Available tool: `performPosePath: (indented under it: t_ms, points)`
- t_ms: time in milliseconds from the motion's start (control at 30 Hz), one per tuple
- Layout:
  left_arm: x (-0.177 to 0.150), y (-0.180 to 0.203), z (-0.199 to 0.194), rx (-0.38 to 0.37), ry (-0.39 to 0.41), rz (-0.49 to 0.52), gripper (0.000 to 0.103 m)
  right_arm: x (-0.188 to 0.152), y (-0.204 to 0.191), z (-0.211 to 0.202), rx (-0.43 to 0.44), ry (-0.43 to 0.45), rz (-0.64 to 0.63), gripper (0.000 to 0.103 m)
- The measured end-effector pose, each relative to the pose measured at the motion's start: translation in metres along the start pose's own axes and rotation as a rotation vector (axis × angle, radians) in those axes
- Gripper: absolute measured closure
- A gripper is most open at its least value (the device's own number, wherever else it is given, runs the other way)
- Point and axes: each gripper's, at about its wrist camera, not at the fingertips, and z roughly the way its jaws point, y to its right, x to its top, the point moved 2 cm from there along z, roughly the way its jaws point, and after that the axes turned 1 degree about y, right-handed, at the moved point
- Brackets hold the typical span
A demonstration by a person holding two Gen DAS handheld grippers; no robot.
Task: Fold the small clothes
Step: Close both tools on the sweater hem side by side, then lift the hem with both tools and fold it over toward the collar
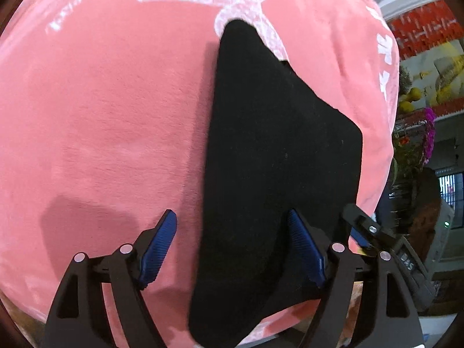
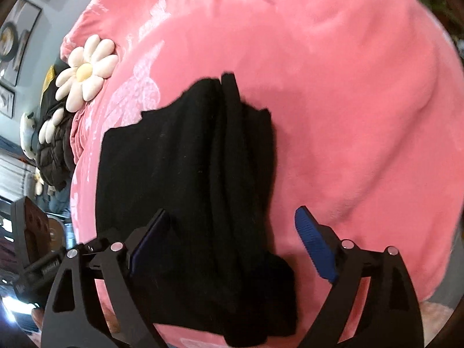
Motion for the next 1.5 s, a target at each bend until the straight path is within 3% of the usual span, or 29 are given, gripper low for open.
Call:
performPosePath:
  t_ms: [200, 267, 333, 733, 867, 1033, 1100, 1167, 1267, 1367, 1500]
  points:
    - [0.006, 0.022, 0.014, 0.064, 0.001, 0.086, 0.025, -0.007, -0.004, 0.007, -0.017, 0.025, -0.073, 0.017]
    - [0.006, 0.028, 0.018, 0.076, 0.004, 0.112, 0.025, -0.008, -0.003, 0.005, -0.004, 0.028, -0.086, 0.026]
    - [0.006, 0.033, 0.021, 0.087, 0.014, 0.141, 0.025, -0.008, -0.004, 0.006, -0.011, 0.03, -0.095, 0.026]
    - [0.009, 0.042, 0.026, 0.121, 0.027, 0.144, 0.025, -0.012, -0.007, 0.007, -0.037, 0.06, -0.11, 0.026]
    - [0.008, 0.041, 0.025, 0.109, 0.028, 0.137, 0.028, -0.012, -0.007, 0.007, -0.031, 0.064, -0.102, 0.028]
    - [0.005, 0.027, 0.016, 0.037, 0.029, 0.099, 0.031, -0.011, -0.004, 0.005, 0.012, 0.057, -0.061, 0.029]
    - [0.005, 0.022, 0.015, 0.01, 0.029, 0.085, 0.036, -0.01, -0.001, 0.005, 0.047, 0.054, -0.038, 0.036]
    - [0.005, 0.017, 0.012, -0.027, 0.03, 0.074, 0.047, -0.009, -0.001, 0.005, 0.093, 0.046, -0.023, 0.058]
    - [0.004, 0.007, 0.008, -0.095, 0.024, 0.027, 0.065, -0.01, 0.0, 0.003, 0.122, 0.043, -0.006, 0.073]
    - [0.002, 0.003, -0.001, -0.147, 0.028, 0.008, 0.074, -0.01, 0.001, -0.006, 0.171, 0.04, 0.044, 0.08]
    - [-0.008, 0.002, -0.028, -0.191, 0.011, 0.013, 0.076, -0.023, -0.009, -0.028, 0.224, 0.015, 0.051, 0.082]
